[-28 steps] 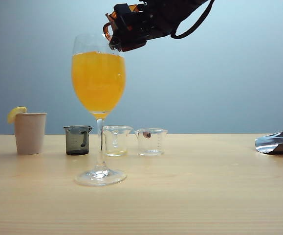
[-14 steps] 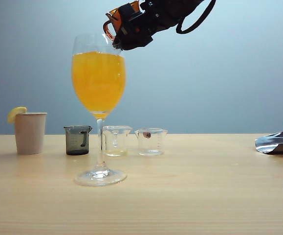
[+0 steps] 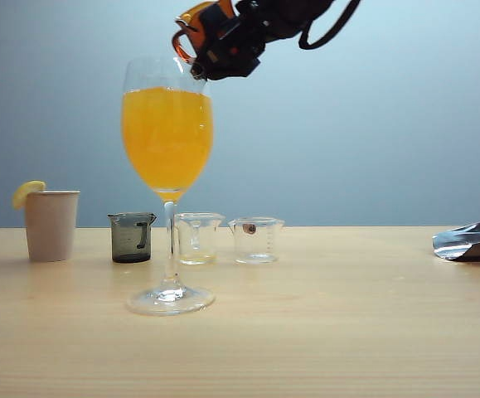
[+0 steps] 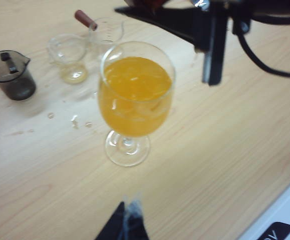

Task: Pick up the fourth measuring cup from the left, pour the grenadine inside into the goblet, and finally put the measuring cup back in its original place.

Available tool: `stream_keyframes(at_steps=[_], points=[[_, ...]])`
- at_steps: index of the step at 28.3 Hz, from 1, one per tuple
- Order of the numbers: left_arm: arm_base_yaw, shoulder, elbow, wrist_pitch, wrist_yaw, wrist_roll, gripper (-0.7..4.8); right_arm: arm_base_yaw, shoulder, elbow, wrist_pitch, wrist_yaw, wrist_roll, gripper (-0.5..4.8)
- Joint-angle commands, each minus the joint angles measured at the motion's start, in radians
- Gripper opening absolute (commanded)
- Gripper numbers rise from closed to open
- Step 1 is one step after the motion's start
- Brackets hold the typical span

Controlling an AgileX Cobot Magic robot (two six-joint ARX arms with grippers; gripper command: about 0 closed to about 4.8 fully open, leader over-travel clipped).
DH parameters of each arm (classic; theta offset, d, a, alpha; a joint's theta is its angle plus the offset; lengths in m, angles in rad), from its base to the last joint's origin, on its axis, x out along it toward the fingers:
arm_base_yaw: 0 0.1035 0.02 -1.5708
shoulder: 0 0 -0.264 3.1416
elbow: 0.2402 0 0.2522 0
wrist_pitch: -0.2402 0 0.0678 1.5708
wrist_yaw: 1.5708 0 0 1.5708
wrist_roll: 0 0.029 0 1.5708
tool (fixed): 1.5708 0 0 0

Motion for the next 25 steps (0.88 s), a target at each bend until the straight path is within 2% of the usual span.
stream_keyframes(at_steps=[1,5,11,25], points=[[0.001,-0.002,0.005,0.010,-0.004,0.002,-0.05,0.019,-0.008,0.010,0.030,0.031,-0.014,1.56],[0.001,-0.002,0.005,0.009,-0.004,0.001,-0.05,0.023,-0.008,0.010,0.031,0.048,-0.021,1.56],[0.001,-0.002,0.005,0.009,-0.004,0.001,-0.05,0.023,-0.008,0.010,0.032,0.065,-0.116,1.56],[0.001,-0.001,0.005,0.009,-0.013,0.001,-0.05,0.040,-0.008,0.010,0.053,0.083,-0.172,1.56]])
